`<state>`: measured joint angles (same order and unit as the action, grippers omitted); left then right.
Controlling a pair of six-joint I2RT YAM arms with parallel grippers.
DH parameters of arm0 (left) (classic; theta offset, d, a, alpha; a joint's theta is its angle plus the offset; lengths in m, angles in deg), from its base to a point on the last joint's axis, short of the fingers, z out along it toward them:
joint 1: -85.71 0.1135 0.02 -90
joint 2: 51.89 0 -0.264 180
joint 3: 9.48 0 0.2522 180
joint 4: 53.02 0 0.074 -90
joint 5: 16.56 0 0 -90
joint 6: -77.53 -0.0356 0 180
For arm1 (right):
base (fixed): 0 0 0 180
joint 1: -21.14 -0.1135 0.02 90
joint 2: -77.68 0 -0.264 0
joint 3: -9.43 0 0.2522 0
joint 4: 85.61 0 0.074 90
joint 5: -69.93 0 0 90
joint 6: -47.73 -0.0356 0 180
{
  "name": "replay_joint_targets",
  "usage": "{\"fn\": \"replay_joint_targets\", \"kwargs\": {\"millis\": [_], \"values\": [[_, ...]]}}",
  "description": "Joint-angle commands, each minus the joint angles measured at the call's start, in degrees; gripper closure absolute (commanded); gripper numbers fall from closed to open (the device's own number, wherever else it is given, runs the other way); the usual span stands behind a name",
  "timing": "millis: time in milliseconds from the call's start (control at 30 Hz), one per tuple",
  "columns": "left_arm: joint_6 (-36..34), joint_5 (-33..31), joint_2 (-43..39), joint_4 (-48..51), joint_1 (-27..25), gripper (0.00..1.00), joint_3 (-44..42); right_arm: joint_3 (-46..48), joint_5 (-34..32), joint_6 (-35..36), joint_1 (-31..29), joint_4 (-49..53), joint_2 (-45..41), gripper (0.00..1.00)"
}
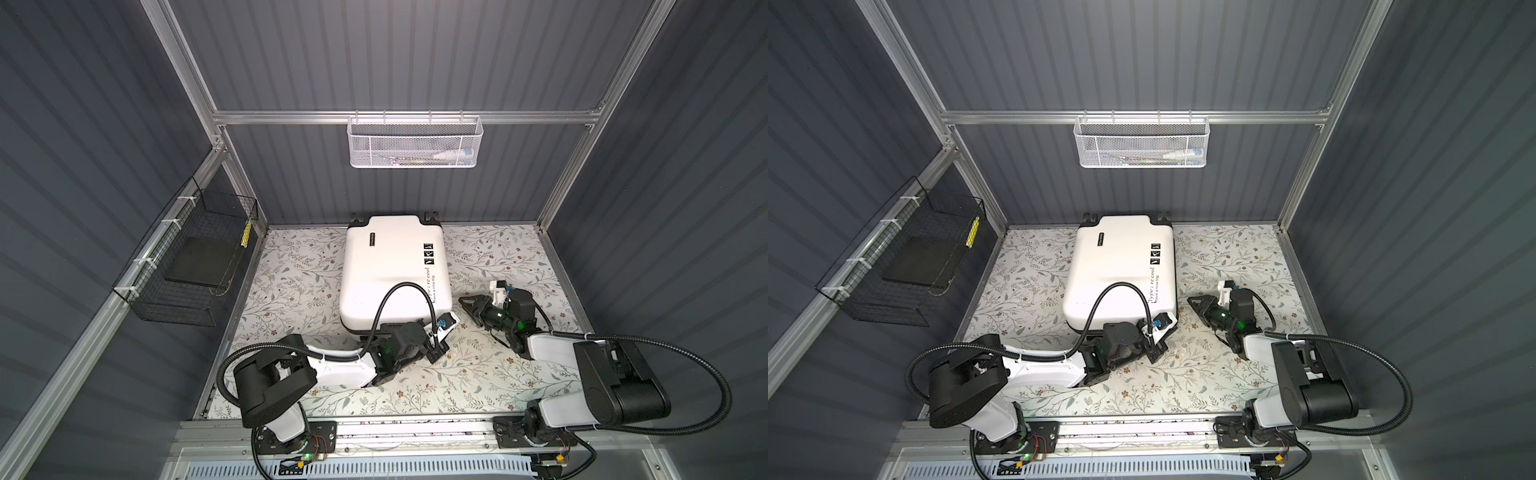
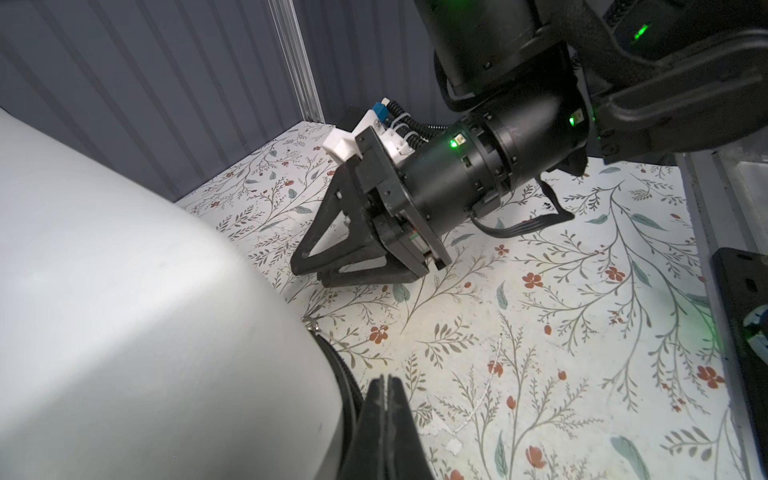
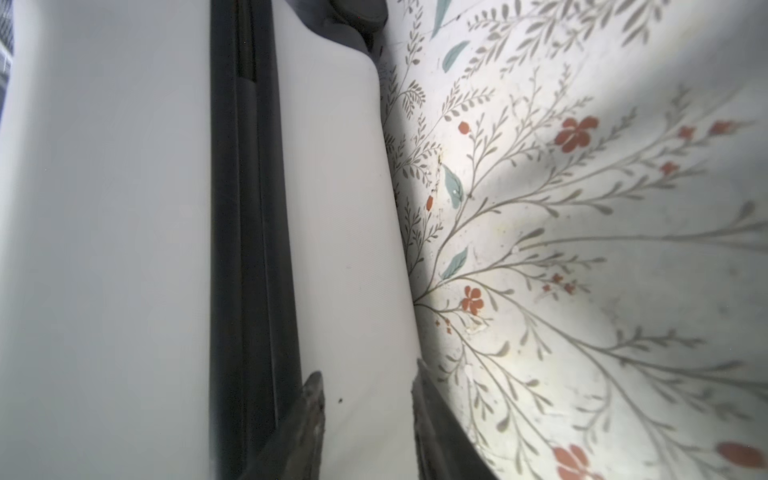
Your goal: Pack the luggage
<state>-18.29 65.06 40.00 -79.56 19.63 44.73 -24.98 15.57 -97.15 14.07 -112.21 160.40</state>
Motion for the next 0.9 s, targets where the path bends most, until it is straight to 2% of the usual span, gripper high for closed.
{"fn": "replay_joint_targets", "kwargs": {"millis": [0, 133, 300, 467, 867], "values": [[0.68, 2.72, -2.42, -1.4, -1.33, 1.0, -1.02, 2.66, 8.43, 7.85, 1.52, -8.4, 2.41, 0.64], [0.51, 2.41, -3.08, -0.54, -1.33, 1.0, -1.04, 4.72, 14.16, 7.89, 1.71, -20.59, 7.13, 0.64], [0.8, 2.3, -3.81, 0.96, -1.37, 1.0, -1.1, 6.78, 18.75, 0.99, 2.3, -44.38, 18.63, 0.63], [0.73, 1.82, -4.78, 2.44, -1.34, 1.0, -1.16, 7.36, 19.76, 4.11, 2.9, -44.43, 19.83, 0.62], [0.39, 1.35, -5.02, 3.23, -1.37, 1.0, -1.29, 6.6, 24.59, 2.4, 1.9, -44.39, 14.79, 0.49]]}}
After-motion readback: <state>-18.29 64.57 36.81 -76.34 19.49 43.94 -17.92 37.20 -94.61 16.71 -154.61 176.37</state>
